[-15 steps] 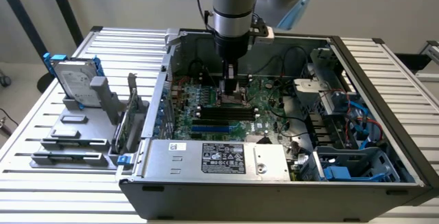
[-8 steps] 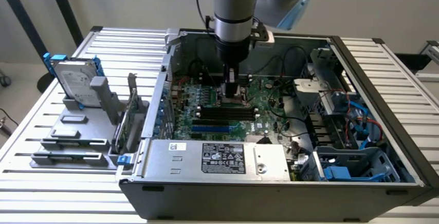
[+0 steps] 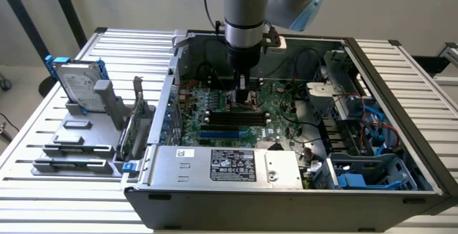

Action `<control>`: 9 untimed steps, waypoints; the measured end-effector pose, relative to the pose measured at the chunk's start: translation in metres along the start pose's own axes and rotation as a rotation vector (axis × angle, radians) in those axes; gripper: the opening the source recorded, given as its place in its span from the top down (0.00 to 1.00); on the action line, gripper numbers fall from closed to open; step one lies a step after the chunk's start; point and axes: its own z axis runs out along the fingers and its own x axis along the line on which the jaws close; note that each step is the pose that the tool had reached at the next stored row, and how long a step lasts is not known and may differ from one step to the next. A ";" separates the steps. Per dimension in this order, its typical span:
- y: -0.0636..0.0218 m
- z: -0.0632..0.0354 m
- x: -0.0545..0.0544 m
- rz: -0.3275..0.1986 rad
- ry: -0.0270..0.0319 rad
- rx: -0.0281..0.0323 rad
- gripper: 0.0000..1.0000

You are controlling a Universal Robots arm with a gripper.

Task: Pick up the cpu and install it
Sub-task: 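Place the cpu into insertion slot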

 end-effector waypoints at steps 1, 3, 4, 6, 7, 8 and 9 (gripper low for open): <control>0.0001 0.0006 0.000 0.001 -0.0001 0.0000 0.46; 0.0003 0.0017 0.000 0.001 -0.0002 0.0000 0.46; 0.0003 0.0023 0.000 0.001 -0.0002 0.0000 0.46; 0.0002 0.0041 0.000 0.001 -0.0002 -0.0001 0.46; 0.0002 0.0050 0.000 0.002 -0.0002 -0.0001 0.46; 0.0002 0.0057 0.000 0.002 -0.0001 -0.0001 0.46; 0.0001 0.0064 0.000 0.003 -0.0001 -0.0002 0.46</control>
